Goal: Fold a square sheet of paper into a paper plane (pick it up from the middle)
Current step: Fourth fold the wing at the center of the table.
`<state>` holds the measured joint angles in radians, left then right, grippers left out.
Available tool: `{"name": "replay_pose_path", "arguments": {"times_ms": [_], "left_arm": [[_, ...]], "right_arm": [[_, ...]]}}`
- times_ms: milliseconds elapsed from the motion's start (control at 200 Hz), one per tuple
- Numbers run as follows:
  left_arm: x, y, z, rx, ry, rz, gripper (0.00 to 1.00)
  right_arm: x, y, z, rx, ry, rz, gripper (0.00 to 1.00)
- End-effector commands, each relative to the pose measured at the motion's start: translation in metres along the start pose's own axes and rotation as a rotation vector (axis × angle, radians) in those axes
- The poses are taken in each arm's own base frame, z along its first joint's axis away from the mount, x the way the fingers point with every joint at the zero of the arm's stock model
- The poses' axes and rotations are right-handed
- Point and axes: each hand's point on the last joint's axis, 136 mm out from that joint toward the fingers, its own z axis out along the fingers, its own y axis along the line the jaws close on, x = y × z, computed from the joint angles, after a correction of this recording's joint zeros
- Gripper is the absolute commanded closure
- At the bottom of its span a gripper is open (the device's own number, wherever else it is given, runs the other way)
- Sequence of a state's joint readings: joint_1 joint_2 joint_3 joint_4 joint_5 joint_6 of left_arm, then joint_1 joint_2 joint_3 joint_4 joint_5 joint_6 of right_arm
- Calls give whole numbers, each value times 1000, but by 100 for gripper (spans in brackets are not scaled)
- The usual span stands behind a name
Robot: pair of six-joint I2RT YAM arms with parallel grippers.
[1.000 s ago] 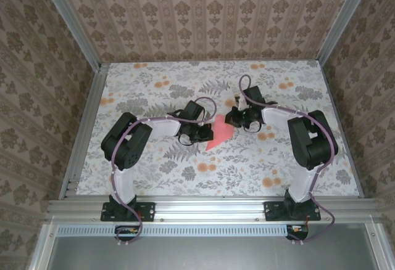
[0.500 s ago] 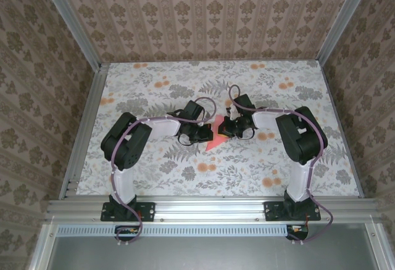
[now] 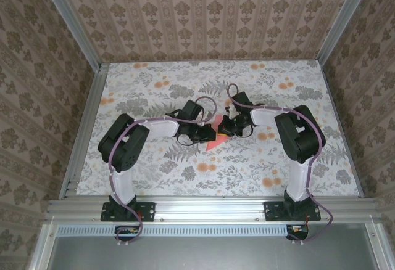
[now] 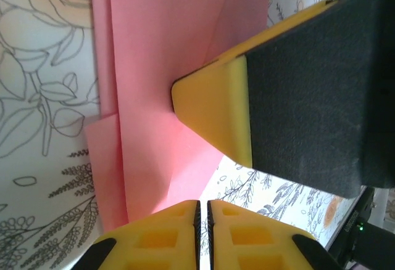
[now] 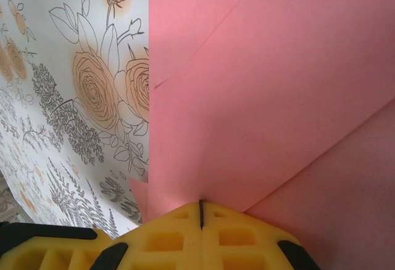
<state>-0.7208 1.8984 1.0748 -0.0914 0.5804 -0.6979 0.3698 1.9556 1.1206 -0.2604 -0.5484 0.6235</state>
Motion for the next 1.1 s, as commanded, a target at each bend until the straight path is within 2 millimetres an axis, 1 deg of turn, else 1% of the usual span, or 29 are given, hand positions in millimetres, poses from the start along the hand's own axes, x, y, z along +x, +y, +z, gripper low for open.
{"name": "replay_pose_path", "arguments": {"times_ms": [0,95,210,315,435,660,905,1100], "left_arm": [[13,-6,1,-17,58,32,86],[21,4,5,-71,86,19,86],[22,18,4,-131,81,1,87],[21,25,4,-158,76,-9,87],[25,33,4,-184,86,-21,88],[35,41,4,-202,104,-35,88],[43,56,1,-224,104,-72,90],[60,69,-2,-201,118,-123,92]], "right_arm": [[13,-49,12,197,40,60,96],[15,-53,13,220,46,66,96],[14,-56,13,232,47,70,96],[16,-58,14,240,51,73,96],[16,-60,13,253,52,74,97],[16,-63,14,266,54,76,97],[18,-69,15,289,65,80,97],[19,-74,14,324,72,79,97]]}}
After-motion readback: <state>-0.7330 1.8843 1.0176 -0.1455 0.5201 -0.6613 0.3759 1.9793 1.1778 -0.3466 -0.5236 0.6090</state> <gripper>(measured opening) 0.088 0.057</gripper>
